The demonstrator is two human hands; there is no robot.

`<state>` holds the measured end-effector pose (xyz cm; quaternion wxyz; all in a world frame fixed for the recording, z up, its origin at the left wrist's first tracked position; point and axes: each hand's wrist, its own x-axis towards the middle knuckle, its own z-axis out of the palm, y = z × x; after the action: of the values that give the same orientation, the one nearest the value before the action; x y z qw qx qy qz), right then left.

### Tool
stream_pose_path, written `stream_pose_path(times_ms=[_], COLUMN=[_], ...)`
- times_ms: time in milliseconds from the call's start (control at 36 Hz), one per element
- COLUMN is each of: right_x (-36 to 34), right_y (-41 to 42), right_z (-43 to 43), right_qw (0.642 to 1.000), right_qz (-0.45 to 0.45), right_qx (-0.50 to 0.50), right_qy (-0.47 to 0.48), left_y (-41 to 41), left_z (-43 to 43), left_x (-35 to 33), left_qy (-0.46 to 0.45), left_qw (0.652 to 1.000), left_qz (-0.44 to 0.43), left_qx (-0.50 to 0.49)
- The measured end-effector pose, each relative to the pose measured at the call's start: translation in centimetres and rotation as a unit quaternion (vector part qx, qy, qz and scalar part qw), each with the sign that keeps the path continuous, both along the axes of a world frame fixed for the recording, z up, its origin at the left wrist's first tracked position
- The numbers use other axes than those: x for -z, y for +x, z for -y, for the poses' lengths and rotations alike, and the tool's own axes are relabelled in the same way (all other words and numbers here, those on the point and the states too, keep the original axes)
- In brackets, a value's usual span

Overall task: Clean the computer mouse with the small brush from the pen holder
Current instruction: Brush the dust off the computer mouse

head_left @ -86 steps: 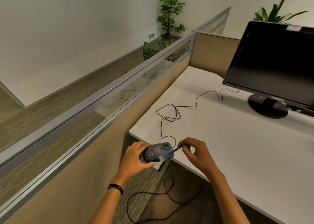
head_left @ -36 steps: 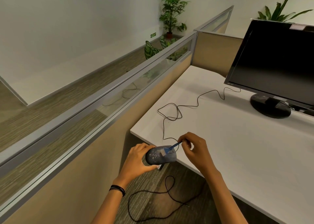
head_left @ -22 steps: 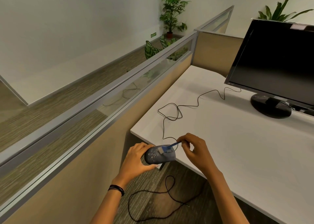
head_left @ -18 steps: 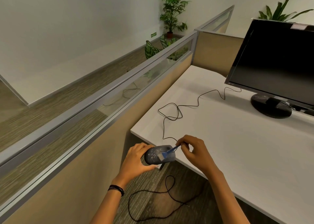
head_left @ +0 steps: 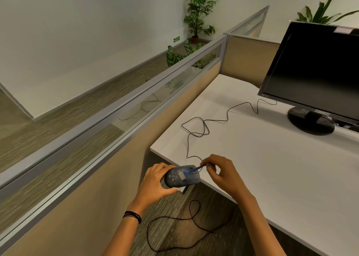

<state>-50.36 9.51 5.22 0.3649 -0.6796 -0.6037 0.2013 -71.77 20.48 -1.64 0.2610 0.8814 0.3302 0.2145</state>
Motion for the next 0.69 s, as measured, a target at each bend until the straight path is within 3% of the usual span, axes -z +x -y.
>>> stream_pose_path(times_ms=[694], right_x=[-0.09], right_y=[0.21], right_z=[-0.57], right_qw=[0.997], right_qz=[0.039], right_qx=[0.054], right_qy=[0.039], left_y=[-0.55], left_z=[0.12], left_x=[0.35], left_qy=[0.004], left_qw=[1.000], left_qz=[0.001], left_qx=[0.000])
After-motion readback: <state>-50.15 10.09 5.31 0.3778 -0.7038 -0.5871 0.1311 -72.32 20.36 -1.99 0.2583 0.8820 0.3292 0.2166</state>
